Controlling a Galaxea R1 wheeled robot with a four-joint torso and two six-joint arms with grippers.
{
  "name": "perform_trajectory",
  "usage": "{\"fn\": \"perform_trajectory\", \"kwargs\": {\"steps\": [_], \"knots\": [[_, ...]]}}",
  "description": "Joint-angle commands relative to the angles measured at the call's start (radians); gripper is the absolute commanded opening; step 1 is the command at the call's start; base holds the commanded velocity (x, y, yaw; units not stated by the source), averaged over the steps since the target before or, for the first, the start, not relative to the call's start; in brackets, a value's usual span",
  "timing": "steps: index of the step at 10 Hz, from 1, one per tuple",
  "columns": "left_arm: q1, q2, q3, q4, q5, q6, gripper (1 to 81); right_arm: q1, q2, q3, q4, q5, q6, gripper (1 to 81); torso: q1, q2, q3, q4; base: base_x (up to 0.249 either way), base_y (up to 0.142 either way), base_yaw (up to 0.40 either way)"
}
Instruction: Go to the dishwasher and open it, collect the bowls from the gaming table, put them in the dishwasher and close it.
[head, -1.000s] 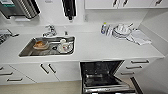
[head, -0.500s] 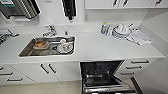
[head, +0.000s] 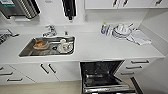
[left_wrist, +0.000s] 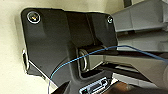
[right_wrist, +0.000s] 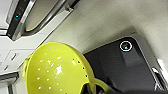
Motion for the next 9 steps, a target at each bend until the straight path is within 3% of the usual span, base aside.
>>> {"fn": "perform_trajectory", "kwargs": {"steps": [1,4,9], "knots": [[0.107,0.17,-0.296,0.025,-0.178,0.016,81.1,0.102,-0.069,0.045,-0.013,-0.031,0.057,1.0,0.0,0.0,0.0,0.0,0.0,0.0,0.0],[0.136,0.279,-0.458,0.025,-0.206,0.022,81.1,0.219,-0.102,0.154,-0.009,-0.109,0.082,1.0,0.0,0.0,0.0,0.0,0.0,0.0,0.0],[0.165,0.334,-0.529,0.024,-0.221,0.025,81.1,0.414,-0.155,0.263,-0.004,-0.167,0.171,1.0,0.0,0.0,0.0,0.0,0.0,0.0,0.0]]}}
